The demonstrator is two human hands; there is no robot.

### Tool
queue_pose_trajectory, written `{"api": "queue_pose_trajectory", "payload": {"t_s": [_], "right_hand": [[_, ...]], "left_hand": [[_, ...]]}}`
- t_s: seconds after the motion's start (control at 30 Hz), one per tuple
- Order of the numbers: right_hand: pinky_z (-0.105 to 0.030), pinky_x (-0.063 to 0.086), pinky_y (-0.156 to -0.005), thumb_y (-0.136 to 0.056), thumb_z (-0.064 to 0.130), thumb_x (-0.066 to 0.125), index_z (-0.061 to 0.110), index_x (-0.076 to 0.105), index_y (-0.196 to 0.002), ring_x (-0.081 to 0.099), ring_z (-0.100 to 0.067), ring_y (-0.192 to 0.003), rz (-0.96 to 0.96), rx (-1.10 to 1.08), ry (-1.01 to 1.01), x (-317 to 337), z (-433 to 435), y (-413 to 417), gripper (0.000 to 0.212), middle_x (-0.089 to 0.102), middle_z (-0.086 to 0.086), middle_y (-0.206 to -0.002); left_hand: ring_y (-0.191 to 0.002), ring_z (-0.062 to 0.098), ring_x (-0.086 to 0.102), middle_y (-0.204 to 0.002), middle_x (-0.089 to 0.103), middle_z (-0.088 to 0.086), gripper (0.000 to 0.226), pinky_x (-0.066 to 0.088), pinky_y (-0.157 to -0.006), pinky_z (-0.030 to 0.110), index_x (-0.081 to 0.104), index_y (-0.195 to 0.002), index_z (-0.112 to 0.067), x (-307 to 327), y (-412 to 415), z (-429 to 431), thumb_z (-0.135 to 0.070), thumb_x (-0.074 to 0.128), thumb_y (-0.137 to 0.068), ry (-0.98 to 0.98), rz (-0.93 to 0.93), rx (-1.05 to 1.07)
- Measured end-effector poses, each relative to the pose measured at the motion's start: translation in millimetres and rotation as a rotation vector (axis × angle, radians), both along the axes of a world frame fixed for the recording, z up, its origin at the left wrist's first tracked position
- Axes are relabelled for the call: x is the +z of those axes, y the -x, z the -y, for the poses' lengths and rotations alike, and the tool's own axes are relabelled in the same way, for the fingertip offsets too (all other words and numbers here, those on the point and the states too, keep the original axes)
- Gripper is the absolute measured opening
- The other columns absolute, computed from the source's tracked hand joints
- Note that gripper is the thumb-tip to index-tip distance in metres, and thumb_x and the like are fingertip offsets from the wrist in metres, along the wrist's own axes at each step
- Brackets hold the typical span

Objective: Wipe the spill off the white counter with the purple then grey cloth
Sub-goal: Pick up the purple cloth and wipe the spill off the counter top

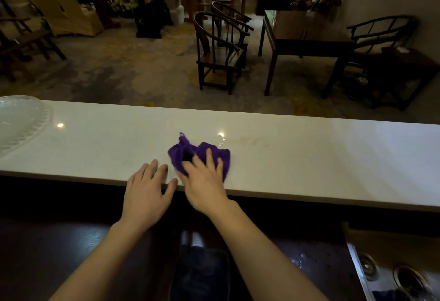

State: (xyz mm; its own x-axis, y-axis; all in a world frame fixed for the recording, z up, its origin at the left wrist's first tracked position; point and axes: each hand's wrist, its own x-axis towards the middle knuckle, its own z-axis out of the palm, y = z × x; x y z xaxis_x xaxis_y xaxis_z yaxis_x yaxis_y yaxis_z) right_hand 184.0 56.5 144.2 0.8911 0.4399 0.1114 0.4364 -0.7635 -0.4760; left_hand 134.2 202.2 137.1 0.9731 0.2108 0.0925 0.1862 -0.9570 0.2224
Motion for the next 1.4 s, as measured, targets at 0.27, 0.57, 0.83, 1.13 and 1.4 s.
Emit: {"api": "queue_pose_trajectory", "payload": {"t_s": [0.27,0.57,0.83,1.13,1.4], "right_hand": [[-0.057,0.000,-0.125,-0.097,0.016,0.059,0.026,0.050,-0.141,0.008,-0.033,-0.156,0.131,0.158,0.160,-9,20,-6,0.046,0.032,-0.003,-0.164],[-0.051,0.008,-0.124,-0.101,0.022,0.049,0.033,0.046,-0.144,0.013,-0.027,-0.156,0.095,-0.152,0.204,-13,123,-43,0.044,0.031,0.003,-0.165],[-0.058,0.007,-0.124,-0.108,0.033,0.035,0.027,0.046,-0.147,0.013,-0.032,-0.156,-0.031,-0.538,0.176,-2,190,-76,0.041,0.030,-0.005,-0.166],[-0.059,0.004,-0.123,-0.108,0.031,0.038,0.025,0.050,-0.143,0.012,-0.038,-0.155,-0.038,-0.557,0.108,-2,133,-105,0.037,0.035,-0.007,-0.163],[-0.060,0.002,-0.121,-0.106,0.034,0.038,0.029,0.053,-0.138,0.011,-0.040,-0.154,-0.028,-0.296,0.049,-8,48,-106,0.035,0.038,-0.004,-0.162]], "left_hand": [[-0.133,0.032,0.047,-0.143,0.054,0.010,0.057,0.039,-0.107,0.048,0.054,-0.133,-0.016,1,0,0,-0.050,0.037,-0.091,-0.015,0.037,-0.025],[-0.145,0.030,0.034,-0.155,0.042,0.010,0.056,0.029,-0.116,0.048,0.050,-0.141,-0.019,-5,1,-4,-0.051,0.044,-0.096,0.012,0.030,-0.012],[-0.146,0.028,0.032,-0.156,0.040,0.008,0.064,0.030,-0.116,0.046,0.049,-0.142,-0.021,-5,0,-9,-0.061,0.043,-0.092,0.018,0.018,-0.017],[-0.146,0.029,0.034,-0.156,0.041,0.008,0.069,0.033,-0.115,0.047,0.050,-0.142,-0.020,-5,-2,-9,-0.064,0.036,-0.090,0.001,0.015,-0.027],[-0.147,0.029,0.032,-0.157,0.039,0.007,0.069,0.031,-0.116,0.046,0.048,-0.143,-0.021,-7,-1,-8,-0.066,0.034,-0.093,-0.005,0.007,-0.024]]}}
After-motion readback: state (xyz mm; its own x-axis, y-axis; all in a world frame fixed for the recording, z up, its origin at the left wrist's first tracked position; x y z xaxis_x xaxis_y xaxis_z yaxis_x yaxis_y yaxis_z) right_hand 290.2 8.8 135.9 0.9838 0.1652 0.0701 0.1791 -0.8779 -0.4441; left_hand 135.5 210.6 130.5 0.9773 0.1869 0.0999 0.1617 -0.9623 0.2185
